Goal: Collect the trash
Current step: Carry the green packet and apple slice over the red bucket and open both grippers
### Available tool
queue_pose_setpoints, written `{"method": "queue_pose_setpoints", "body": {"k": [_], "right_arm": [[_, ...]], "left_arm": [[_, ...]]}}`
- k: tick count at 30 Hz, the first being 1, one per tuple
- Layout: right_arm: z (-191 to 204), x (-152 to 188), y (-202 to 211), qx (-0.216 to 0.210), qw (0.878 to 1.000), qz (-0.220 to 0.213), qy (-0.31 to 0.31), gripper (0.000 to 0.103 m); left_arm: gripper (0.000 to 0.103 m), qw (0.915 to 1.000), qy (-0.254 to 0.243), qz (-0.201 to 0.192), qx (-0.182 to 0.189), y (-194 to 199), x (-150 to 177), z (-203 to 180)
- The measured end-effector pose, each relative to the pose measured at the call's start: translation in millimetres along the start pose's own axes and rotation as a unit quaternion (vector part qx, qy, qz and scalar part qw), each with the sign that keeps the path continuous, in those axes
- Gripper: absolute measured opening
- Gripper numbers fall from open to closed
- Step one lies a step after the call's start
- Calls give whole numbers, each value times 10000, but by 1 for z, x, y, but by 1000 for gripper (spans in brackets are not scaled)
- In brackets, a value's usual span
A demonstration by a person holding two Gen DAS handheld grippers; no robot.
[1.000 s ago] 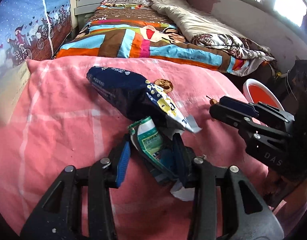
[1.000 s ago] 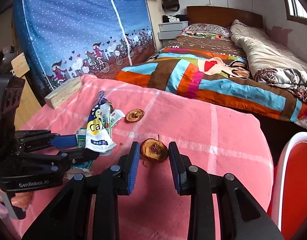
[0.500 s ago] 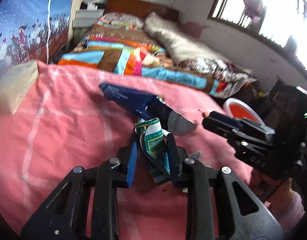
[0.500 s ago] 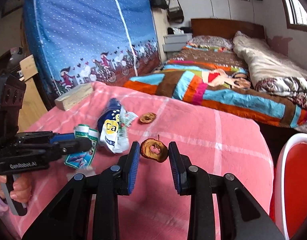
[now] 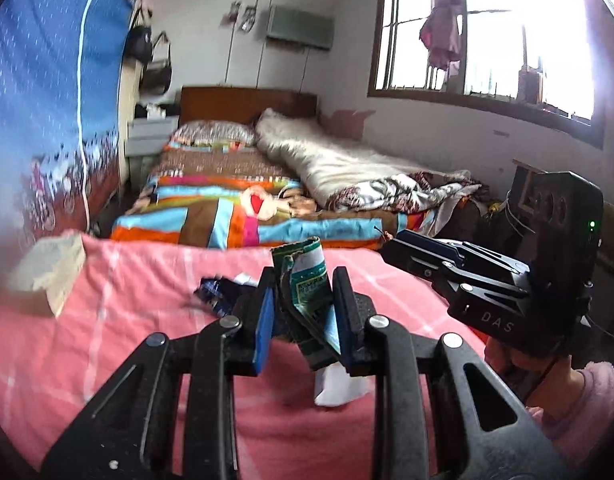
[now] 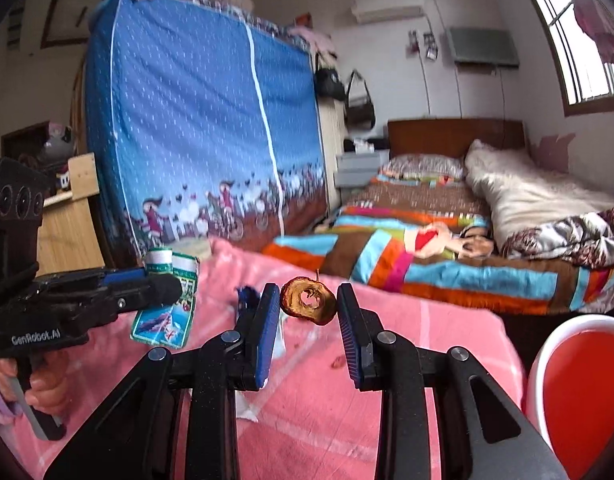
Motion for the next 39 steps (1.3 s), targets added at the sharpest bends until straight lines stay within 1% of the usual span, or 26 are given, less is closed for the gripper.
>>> {"method": "queue_pose_setpoints", "body": {"k": [5, 8, 12, 14, 18, 20, 23, 26, 30, 32, 35, 37, 39], "right_arm": [[-9, -7, 31, 388, 9971, -658, 60, 27], [-19, -10, 52, 659, 9927, -1014, -21, 27], [-39, -13, 79, 1066, 9845, -1376, -229, 27], [-56, -13, 94, 1366, 9782, -1518, -379, 27], [-88, -6, 116, 1798, 9669, -1612, -822, 27], [-106, -2, 123, 2036, 9608, -1557, -1061, 27], [-137, 7, 128, 2416, 9503, -1249, -1518, 27], [-160, 15, 128, 2558, 9419, -934, -1966, 27], [-183, 26, 125, 2695, 9335, -588, -2290, 27], [-194, 33, 124, 2713, 9305, -403, -2428, 28], [-201, 42, 123, 2734, 9277, -170, -2538, 28], [-205, 48, 118, 2737, 9258, 17, -2606, 28], [-207, 52, 114, 2735, 9243, 168, -2657, 28]], "left_arm": [[86, 9975, -432, -512, -207, 12, -13, -27], [86, 9941, -704, -797, -224, 15, -25, -47], [86, 9908, -876, -1031, -64, 11, -43, -72], [86, 9893, -932, -1124, 57, 5, -54, -85], [86, 9867, -1037, -1219, 288, -9, -73, -110], [86, 9864, -1080, -1161, 441, -21, -81, -125], [86, 9875, -1048, -846, 817, -48, -91, -147], [86, 9881, -947, -467, 1118, -74, -96, -165], [86, 9867, -761, 251, 1411, -113, -93, -185], [86, 9844, -724, 698, 1446, -135, -92, -194], [86, 9795, -654, 1184, 1491, -157, -85, -208], [86, 9761, -615, 1464, 1483, -171, -81, -213], [86, 9733, -584, 1627, 1513, -176, -77, -216]]}}
Point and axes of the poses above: each gripper's, at about its wrist camera, not at the fingertips, and y roughly against the way its jaws point, z to its left, x to its underside, the point moved 4 cm from there along -y, roughly the way its jaws point, and after that the axes turned 15 degrees about z, right-handed, at the moved point
